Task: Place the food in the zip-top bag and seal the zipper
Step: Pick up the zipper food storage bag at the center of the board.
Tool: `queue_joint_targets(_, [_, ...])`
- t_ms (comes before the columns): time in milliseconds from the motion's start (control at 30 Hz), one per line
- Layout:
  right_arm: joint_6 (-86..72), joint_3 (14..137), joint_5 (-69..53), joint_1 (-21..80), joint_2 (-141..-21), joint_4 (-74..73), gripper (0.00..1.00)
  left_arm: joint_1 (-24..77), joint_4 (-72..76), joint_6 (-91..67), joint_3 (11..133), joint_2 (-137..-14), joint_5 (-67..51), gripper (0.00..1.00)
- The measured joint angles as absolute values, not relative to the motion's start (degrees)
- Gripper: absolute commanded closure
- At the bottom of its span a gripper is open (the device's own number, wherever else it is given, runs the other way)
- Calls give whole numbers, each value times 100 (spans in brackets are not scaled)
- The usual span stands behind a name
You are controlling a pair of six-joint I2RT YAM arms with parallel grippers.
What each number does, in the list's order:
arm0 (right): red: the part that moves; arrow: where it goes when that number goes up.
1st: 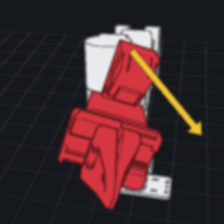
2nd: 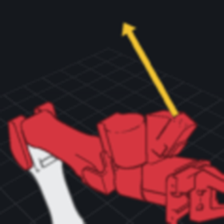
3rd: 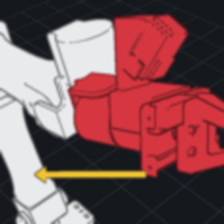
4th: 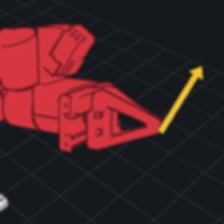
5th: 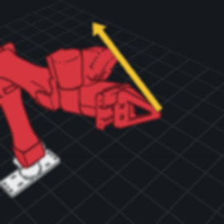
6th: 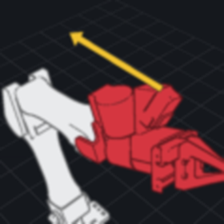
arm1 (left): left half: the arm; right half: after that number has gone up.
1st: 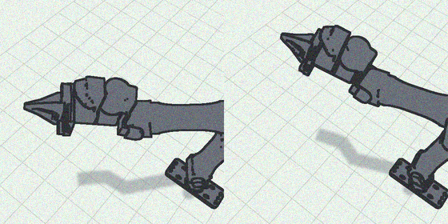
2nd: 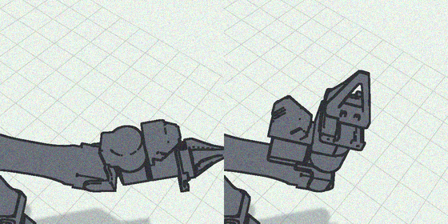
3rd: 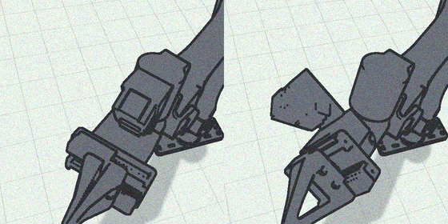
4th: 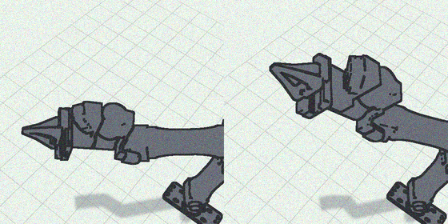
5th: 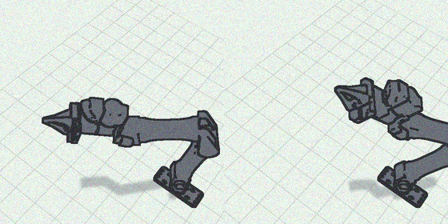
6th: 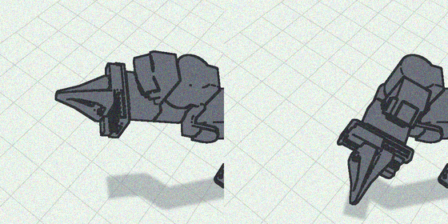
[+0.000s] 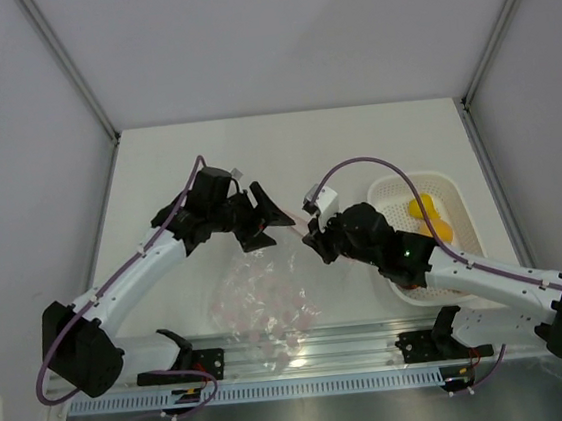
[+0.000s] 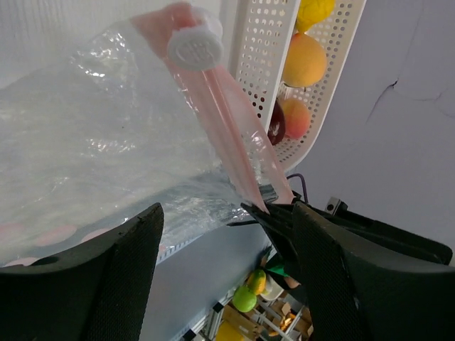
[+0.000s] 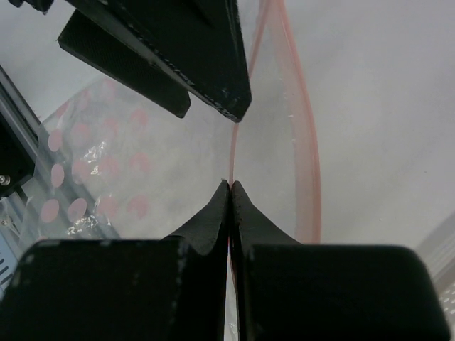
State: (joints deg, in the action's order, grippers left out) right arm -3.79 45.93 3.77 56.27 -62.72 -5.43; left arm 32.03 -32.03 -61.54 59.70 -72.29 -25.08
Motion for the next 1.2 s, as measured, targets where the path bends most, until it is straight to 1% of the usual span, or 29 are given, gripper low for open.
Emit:
queue_joint_targets(133, [-294,4593,539,5824,-6272,-534,100,3275,-3157,-6239,5959,-7395,-2528,25])
queue_joint_targets(233, [-257,4593,674,5983,-6272,-532,100,3354,-3151,-6257,5959,-7518,-2528,27])
queue_joint_targets(333, [-226,4593,814,6114,-6272,-532,100,3404,-3144,-6257,5957,-7601,-2528,33])
queue_joint_targets(433, [-185,4595,923,6213,-6272,-534,100,3426,-3100,-6267,5933,-7612,-2532,43])
queue_joint_targets(467, [-180,4595,958,6237,-6272,-539,100,3428,-3070,-6274,5909,-7612,-2536,52])
queue_joint_targets(533, [-180,4600,1017,6263,-6274,-563,100,3435,-3017,-6305,5835,-7612,-2567,63])
queue_joint_targets(567, [-180,4600,1037,6272,-6274,-591,100,3437,-2974,-6296,5798,-7609,-2585,76])
queue_joint_targets(600, [-189,4606,1059,6276,-6283,-622,100,3439,-2945,-6320,5771,-7609,-2602,85])
queue_joint_targets(633, [-198,4619,1081,6281,-6300,-655,100,3439,-2882,-6302,5739,-7609,-2620,95])
queue_joint_targets(667, [-217,4637,1103,6283,-6313,-683,97,3439,-2856,-6283,5721,-7609,-2637,99])
queue_joint_targets(700, [-261,4648,1116,6289,-6316,-711,84,3439,-2812,-6257,5699,-7609,-2676,100])
queue_joint_targets(767, [-375,4676,1138,6294,-6316,-792,68,3439,-2757,-6187,5680,-7609,-2742,100])
queue_joint_targets(800, [-443,4713,1162,6296,-6316,-871,52,3439,-2729,-6130,5677,-7609,-2768,99])
queue_joint_targets(900, [-642,4941,1282,6305,-6324,-1245,36,3439,-2622,-5892,5677,-7607,-2788,100])
queue_joint_targets(933, [-744,5048,1334,6305,-6326,-1389,24,3439,-2611,-5765,5686,-7607,-2775,100])
queue_joint_targets(967, [-871,5170,1402,6305,-6322,-1562,22,3439,-2624,-5645,5706,-7607,-2757,99])
queue_joint_targets(1000, [-974,5288,1474,6305,-6311,-1723,16,3439,-2652,-5476,5743,-7607,-2714,99])
queue_joint_targets(1033, [-1085,5384,1555,6305,-6278,-1865,1,3439,-2714,-5301,5808,-7607,-2648,100])
queue_joint_targets(1200, [-1931,5481,2244,6230,-5476,-2620,1,3439,-2965,-4403,6331,-7607,-2351,99])
